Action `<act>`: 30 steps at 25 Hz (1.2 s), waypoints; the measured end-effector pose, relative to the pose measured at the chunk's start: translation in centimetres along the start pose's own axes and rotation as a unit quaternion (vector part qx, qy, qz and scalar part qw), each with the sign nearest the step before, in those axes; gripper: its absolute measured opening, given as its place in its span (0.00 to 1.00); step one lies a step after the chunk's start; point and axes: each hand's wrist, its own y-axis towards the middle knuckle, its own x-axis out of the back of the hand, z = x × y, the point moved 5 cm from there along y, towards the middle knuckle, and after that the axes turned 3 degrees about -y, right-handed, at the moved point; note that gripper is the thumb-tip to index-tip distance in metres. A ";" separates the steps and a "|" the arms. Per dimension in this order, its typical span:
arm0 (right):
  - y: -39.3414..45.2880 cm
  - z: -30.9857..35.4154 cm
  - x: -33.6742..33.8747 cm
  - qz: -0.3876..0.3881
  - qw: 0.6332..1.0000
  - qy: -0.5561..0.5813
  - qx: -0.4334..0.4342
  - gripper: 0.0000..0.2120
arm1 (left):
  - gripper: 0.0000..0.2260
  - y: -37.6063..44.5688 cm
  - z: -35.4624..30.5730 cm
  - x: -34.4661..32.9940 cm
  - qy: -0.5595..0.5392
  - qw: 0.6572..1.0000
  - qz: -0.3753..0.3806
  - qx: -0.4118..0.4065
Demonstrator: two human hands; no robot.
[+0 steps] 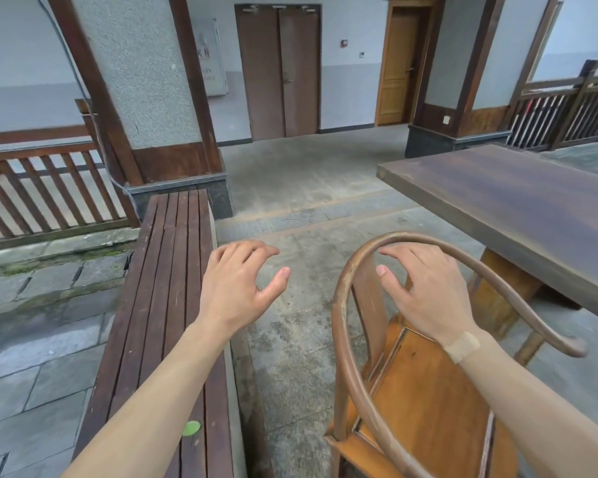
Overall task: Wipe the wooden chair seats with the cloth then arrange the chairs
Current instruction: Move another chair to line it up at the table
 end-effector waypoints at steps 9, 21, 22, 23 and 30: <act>15.6 -0.6 -15.4 -0.002 1.000 -0.022 -0.007 0.21 | 0.20 11.6 15.9 -10.6 -0.019 1.000 -0.007 0.008; 32.3 -3.2 -30.7 -0.008 0.999 -0.001 -0.040 0.22 | 0.20 26.6 29.9 -22.8 -0.028 0.999 0.025 -0.026; 33.1 -4.1 -31.4 -0.013 0.999 -0.005 -0.043 0.21 | 0.19 27.8 30.0 -24.1 -0.034 0.998 0.029 -0.034; 33.9 -5.1 -32.1 -0.016 0.999 -0.010 -0.051 0.21 | 0.19 29.2 30.0 -25.5 -0.041 0.998 0.035 -0.041; 39.9 -15.3 -35.0 -0.063 0.991 -0.063 -0.097 0.19 | 0.19 39.9 28.2 -37.1 -0.090 0.989 0.029 -0.112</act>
